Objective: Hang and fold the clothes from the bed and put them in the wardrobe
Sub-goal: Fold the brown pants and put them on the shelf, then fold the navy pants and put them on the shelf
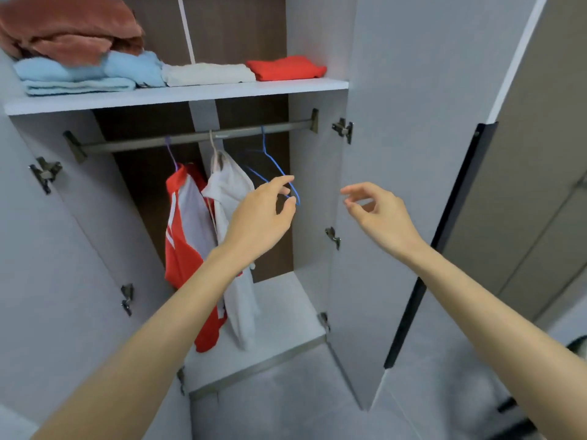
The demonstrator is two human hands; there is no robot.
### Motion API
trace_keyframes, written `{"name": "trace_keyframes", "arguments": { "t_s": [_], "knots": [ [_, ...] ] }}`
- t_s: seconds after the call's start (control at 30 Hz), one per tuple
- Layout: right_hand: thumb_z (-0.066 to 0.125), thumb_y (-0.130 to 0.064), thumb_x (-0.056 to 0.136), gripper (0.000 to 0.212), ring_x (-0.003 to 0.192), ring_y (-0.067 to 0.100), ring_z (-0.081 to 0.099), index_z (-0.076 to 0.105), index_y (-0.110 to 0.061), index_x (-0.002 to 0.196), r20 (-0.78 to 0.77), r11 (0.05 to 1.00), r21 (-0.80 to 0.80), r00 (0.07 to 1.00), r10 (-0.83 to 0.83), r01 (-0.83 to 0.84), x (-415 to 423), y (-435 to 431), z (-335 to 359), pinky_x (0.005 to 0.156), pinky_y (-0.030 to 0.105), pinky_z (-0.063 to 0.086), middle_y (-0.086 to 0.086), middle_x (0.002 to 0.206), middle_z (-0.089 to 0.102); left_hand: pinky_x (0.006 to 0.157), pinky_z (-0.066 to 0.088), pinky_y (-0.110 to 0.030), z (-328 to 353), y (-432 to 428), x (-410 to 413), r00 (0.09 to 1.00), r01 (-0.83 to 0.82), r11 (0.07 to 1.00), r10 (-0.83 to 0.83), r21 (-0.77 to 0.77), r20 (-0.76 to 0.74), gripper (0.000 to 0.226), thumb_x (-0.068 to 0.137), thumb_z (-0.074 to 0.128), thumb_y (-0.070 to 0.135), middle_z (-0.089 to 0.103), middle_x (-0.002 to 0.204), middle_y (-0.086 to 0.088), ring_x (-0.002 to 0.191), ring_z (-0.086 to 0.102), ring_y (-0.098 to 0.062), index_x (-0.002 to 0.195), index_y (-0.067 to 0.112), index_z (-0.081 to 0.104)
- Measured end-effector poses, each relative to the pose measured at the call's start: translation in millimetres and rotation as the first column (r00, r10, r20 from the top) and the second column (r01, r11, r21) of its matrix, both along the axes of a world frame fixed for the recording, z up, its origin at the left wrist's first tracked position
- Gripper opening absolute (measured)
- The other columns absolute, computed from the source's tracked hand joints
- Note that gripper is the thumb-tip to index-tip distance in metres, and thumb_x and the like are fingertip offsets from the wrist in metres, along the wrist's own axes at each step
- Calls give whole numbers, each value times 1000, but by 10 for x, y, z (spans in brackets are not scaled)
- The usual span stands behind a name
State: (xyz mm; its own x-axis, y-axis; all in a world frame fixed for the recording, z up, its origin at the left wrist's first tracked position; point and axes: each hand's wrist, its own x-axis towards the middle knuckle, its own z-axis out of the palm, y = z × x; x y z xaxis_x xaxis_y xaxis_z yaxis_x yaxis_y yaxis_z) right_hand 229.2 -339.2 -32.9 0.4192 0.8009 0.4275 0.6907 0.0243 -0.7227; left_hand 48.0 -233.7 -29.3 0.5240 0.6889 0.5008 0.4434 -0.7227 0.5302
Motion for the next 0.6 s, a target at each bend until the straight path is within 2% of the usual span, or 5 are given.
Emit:
{"name": "trace_keyframes", "arguments": {
  "t_s": [0.13,0.27,0.33,0.43,0.6],
  "knots": [
    [53,-14,94,22,66,14,57,64,-26,109,-48,993,-20,992,-120,119,-187,-632,-281,49,8,39,-13,97,64,96,45,-44,-280,-387,-17,994,100,994,-102,-55,-37,41,95,49,29,61,121,10,114,56,-17,135,25,48],
    [52,-8,92,24,56,10,50,64,-24,105,-91,953,-15,948,-304,304,-443,-1383,-568,53,7,38,-8,94,66,96,45,-43,-571,-937,-59,966,231,970,-238,-78,-100,39,94,50,27,62,121,9,114,57,-19,133,24,50],
    [53,-8,91,24,58,7,51,65,-22,106,-115,917,-60,910,-399,395,-551,-1802,-738,56,5,38,-7,95,66,98,43,-39,-719,-1253,-45,934,316,944,-328,-98,-141,40,95,49,27,61,123,8,117,55,-18,135,24,48],
    [53,-10,92,22,75,18,59,65,-21,107,-163,857,-117,842,-515,502,-656,-2447,-951,59,6,38,-5,97,66,101,41,-37,-916,-1718,61,869,434,886,-460,-165,-183,41,97,47,26,59,127,5,119,53,-17,138,21,45],
    [53,-9,91,23,70,8,56,64,-23,104,-172,718,-171,697,-697,675,-702,-3472,-1216,60,7,37,-5,100,66,97,44,-40,-1175,-2581,390,750,586,776,-629,-235,-207,40,97,46,25,59,126,4,117,54,-19,137,20,45]
  ]
}}
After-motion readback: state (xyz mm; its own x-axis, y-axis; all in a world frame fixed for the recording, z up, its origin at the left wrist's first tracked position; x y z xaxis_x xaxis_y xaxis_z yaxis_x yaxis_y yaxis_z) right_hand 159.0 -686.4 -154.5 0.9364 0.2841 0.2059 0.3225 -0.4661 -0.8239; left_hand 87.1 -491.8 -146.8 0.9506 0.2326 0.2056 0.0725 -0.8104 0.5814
